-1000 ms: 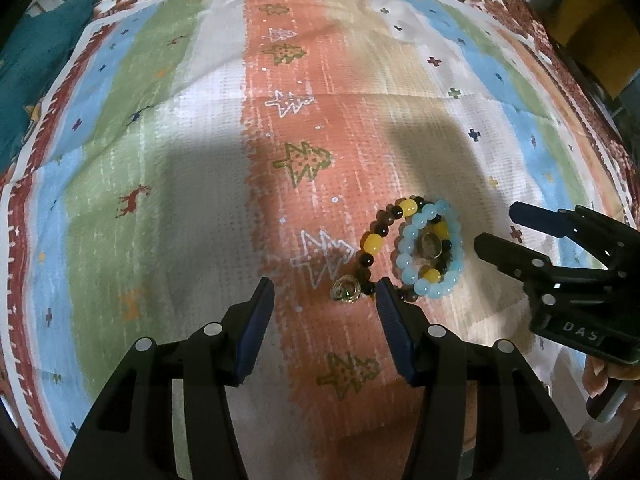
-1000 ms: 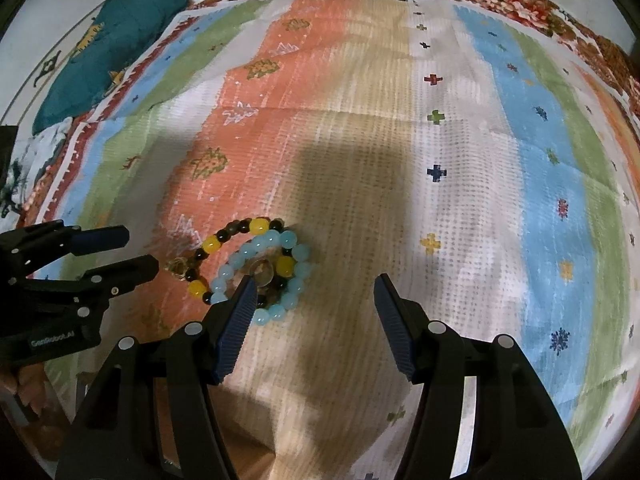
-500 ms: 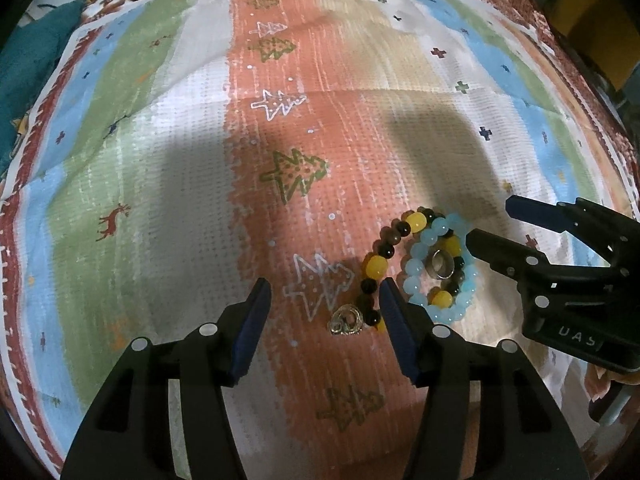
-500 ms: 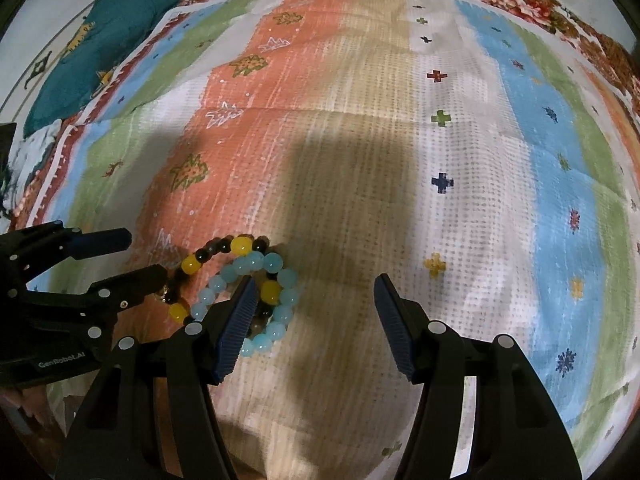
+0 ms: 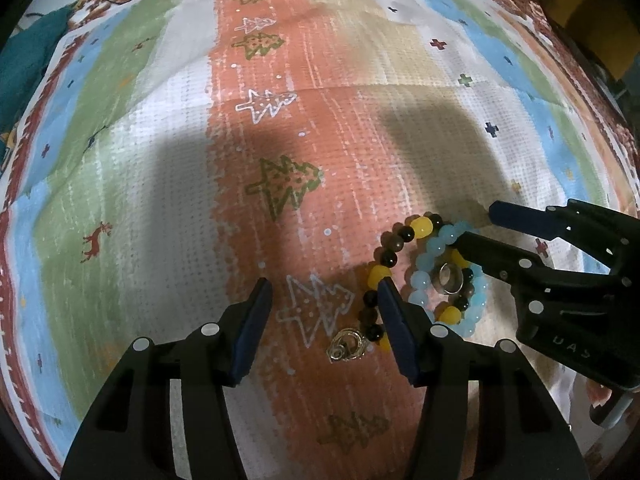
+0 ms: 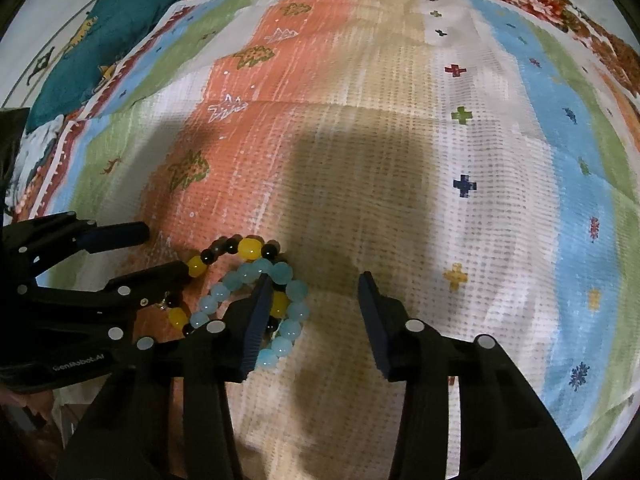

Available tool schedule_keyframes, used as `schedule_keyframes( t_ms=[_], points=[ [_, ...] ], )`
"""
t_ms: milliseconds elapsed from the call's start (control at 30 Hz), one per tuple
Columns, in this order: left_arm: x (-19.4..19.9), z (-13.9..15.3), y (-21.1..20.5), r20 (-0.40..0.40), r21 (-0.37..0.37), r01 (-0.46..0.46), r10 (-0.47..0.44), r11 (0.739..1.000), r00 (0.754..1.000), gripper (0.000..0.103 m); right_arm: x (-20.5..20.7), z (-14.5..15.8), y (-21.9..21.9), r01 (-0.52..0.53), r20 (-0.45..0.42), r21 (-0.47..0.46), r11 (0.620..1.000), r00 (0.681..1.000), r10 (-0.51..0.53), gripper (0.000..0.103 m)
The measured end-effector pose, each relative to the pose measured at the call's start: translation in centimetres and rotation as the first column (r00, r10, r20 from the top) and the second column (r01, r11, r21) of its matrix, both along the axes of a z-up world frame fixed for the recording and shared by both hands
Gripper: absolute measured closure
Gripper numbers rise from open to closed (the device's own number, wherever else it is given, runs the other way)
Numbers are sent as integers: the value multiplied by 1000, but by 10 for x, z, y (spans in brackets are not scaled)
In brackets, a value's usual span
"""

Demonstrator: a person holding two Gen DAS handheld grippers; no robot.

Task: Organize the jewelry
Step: 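Grasp the yellow-black bead bracelet with the left tool while the right tool grasps the pale blue bracelet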

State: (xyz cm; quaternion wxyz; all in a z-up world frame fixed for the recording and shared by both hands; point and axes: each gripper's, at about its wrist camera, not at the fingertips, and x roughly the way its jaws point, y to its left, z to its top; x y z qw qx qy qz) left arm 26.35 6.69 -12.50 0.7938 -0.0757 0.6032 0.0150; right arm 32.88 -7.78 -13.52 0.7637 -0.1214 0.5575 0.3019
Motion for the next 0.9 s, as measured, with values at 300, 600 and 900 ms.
schedule_keyframes(
  t_ms=[300, 600, 900],
  points=[
    [2, -3, -12, -9, 42, 58, -58, 997, 998, 53, -1, 0, 0, -7, -36, 23, 1000, 999, 8, 79],
    [4, -6, -19, -9, -32, 77, -77, 997, 997, 83, -2, 1, 2, -27, -40, 14, 1000, 999, 27, 91],
    [4, -13, -28, -19, 10, 94, -93, 996, 995, 94, -4, -1, 1, -33, -41, -2, 999, 999, 33, 91]
  ],
)
